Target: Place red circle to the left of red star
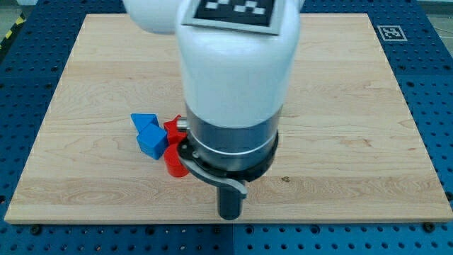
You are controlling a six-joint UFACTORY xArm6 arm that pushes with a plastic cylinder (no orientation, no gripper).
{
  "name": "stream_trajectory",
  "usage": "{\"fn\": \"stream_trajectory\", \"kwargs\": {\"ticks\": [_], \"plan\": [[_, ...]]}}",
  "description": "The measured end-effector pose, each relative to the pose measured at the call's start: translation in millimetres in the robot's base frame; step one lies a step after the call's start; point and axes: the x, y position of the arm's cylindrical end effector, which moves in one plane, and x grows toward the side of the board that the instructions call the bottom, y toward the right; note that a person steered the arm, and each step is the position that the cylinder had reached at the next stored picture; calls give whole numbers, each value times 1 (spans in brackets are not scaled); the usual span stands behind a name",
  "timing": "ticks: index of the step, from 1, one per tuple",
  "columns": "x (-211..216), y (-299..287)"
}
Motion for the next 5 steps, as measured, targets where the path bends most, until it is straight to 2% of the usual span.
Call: {"fn": "stream_trajectory", "kwargs": {"ticks": [1,5], "plan": [[-5,-30],[-6,-45]]}}
